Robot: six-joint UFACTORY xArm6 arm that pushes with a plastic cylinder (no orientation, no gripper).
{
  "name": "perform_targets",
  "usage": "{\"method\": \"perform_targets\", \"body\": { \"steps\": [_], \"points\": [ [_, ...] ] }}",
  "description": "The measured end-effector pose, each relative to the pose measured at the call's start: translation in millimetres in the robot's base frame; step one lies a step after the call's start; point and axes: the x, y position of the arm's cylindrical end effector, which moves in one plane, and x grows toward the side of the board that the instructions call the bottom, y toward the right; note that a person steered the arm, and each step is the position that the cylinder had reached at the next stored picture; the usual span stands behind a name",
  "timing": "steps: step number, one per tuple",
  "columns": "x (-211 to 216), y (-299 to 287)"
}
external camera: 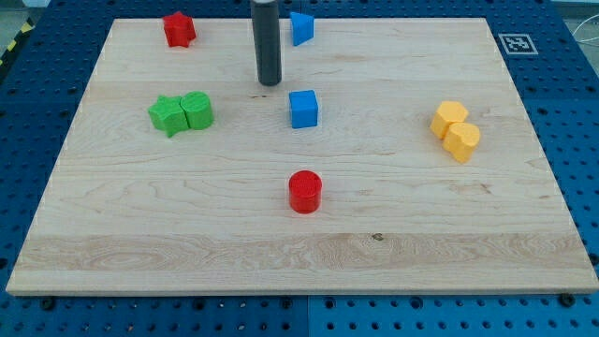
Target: Push the blue cube right a bit
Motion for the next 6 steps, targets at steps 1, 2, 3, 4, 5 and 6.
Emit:
{"method": "perform_targets", "body": {
  "steps": [1, 2, 3, 4, 5, 6],
  "points": [
    [38, 0],
    [60, 13],
    [62, 35],
    [47, 51],
    [21, 65],
    [-6, 87]
  ]
}}
